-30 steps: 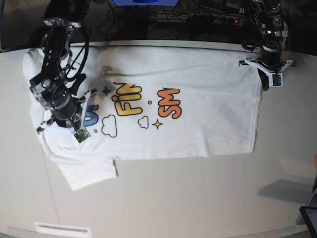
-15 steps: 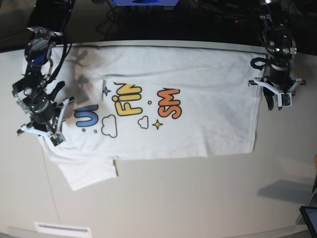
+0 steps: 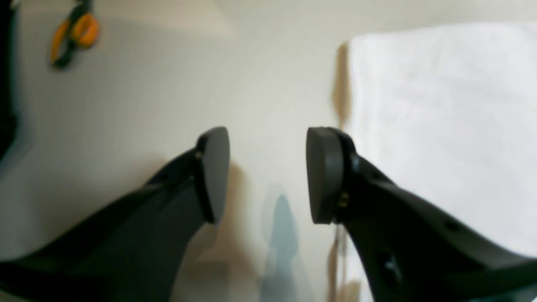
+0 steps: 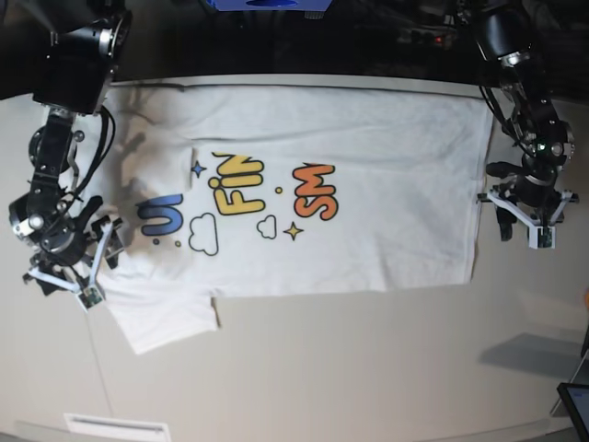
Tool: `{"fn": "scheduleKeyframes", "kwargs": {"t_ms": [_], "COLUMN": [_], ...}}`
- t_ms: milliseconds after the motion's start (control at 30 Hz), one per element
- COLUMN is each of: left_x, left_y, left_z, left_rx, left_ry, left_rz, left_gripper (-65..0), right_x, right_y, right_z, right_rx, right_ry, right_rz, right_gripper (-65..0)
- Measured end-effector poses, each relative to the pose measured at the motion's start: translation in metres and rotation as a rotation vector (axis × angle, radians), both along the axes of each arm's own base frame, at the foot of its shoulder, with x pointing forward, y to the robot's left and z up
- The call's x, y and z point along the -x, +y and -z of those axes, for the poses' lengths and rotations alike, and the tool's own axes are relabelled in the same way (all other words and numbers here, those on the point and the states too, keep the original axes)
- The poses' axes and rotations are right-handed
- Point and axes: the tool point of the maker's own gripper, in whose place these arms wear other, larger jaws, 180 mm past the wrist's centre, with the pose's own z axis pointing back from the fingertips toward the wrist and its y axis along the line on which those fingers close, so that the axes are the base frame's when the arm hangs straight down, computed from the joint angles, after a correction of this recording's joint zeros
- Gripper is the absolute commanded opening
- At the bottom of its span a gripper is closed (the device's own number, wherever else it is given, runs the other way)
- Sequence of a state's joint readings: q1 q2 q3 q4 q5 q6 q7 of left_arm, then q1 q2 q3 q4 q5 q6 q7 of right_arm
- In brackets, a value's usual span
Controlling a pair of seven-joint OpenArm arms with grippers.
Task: Fold the T-shirt properly
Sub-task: 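Move both grippers outward to the shirt's side edges, then grasp the side edges of the shirt with both grippers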
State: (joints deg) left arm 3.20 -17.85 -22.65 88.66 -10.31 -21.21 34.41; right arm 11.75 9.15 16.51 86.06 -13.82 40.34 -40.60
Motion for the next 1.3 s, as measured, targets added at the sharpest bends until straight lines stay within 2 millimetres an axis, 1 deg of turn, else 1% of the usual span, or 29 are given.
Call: {"fn": "scheduleKeyframes", "kwargs": {"t_ms": [100,167,267,333,433,467,567,667,733,767,867,1233,1267,1300], "left_x": [0.004,0.004,-0.01,-0.018,-0.015,-0.015,-0.017,-0.016,-0.015,-0.015,-0.015,-0.015,-0.015,-0.015], "left_y": [0.01,0.017,0.026,0.029,0.044,0.045,0.045,0.045,0.045,0.045,0.044,0.044,0.044,0.044], "left_z": [0.006,0.005,-0.007,-0.01,-0.006,-0.007,-0.009,-0.007,-0.006,-0.006,-0.006,-0.006,-0.006,-0.006], "left_rx": [-0.006,-0.025,-0.028,-0.015,-0.033,-0.036,-0.036,-0.033,-0.034,-0.035,-0.033,-0.032,-0.032,-0.032], "left_ry": [0.025,0.041,0.004,-0.003,0.025,0.03,0.02,0.025,0.029,0.028,0.027,0.027,0.027,0.027], "left_rz": [-0.024,-0.021,-0.041,-0.027,-0.068,-0.061,-0.056,-0.056,-0.057,-0.057,-0.055,-0.056,-0.056,-0.056], "left_gripper": [-35.3,-35.3,-35.1,-34.8,-34.8,-34.8,-34.8,-34.8,-34.8,-34.8,-34.8,-34.8,-34.8,-34.8], "right_x": [-0.014,-0.025,-0.036,-0.039,-0.046,-0.048,-0.051,-0.053,-0.053,-0.05,-0.044,-0.046,-0.046,-0.046], "right_y": [-0.004,-0.005,-0.007,-0.01,-0.016,-0.016,-0.018,-0.034,-0.042,-0.044,-0.037,-0.031,-0.03,-0.03], "right_z": [0.0,0.0,0.006,0.013,0.019,0.02,0.027,0.034,0.037,0.042,0.056,0.057,0.057,0.057], "right_rx": [-0.013,-0.038,-0.064,-0.081,-0.099,-0.112,-0.165,-0.2,-0.223,-0.228,-0.253,-0.264,-0.265,-0.263], "right_ry": [0.012,0.011,0.024,0.048,0.066,0.062,0.076,0.095,0.086,0.097,0.135,0.133,0.133,0.133], "right_rz": [0.006,0.009,0.01,0.013,0.027,0.028,0.047,0.097,0.113,0.119,0.119,0.109,0.108,0.106], "right_gripper": [-18.9,-18.9,-18.9,-18.9,-18.9,-18.9,-18.9,-19.0,-19.0,-19.0,-19.0,-19.2,-20.2,-22.5]}}
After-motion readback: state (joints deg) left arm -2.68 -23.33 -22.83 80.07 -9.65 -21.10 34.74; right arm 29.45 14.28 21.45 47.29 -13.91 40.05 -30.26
